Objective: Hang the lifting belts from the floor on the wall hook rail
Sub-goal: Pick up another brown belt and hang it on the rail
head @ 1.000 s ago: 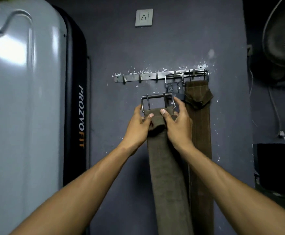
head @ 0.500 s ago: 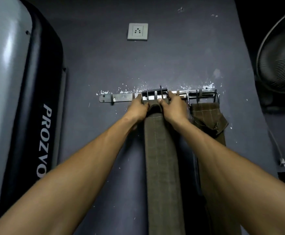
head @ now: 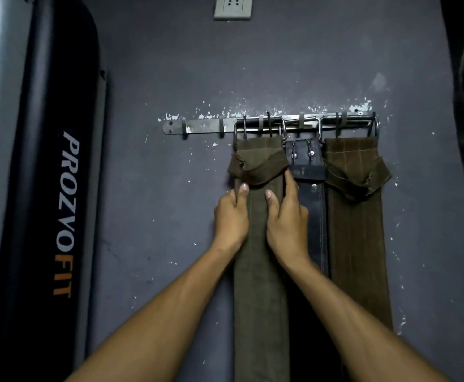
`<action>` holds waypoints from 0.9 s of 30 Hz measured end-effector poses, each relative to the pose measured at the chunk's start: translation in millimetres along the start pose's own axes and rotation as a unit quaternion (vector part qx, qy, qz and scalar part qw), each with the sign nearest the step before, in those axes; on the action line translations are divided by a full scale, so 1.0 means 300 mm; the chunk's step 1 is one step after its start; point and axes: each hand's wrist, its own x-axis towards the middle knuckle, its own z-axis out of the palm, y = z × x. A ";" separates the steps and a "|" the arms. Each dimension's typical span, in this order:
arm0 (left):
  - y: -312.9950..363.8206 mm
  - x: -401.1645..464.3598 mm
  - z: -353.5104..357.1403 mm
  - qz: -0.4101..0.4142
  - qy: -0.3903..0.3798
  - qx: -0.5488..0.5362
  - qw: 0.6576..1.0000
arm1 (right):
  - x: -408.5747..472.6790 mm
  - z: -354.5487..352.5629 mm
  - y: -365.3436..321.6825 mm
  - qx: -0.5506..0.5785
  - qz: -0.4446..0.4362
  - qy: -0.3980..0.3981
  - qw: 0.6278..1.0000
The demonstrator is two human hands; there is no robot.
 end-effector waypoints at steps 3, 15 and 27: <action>0.024 -0.020 0.015 -0.004 0.023 0.019 1.000 | 0.006 -0.015 -0.017 0.009 0.008 -0.004 1.000; -0.204 -0.415 0.001 -0.112 -0.002 -0.095 0.989 | -0.307 -0.130 0.021 -0.029 0.087 -0.071 0.993; -0.359 -0.783 -0.101 -0.191 -0.016 -0.080 0.978 | -0.805 -0.247 0.013 -0.017 0.188 -0.096 0.977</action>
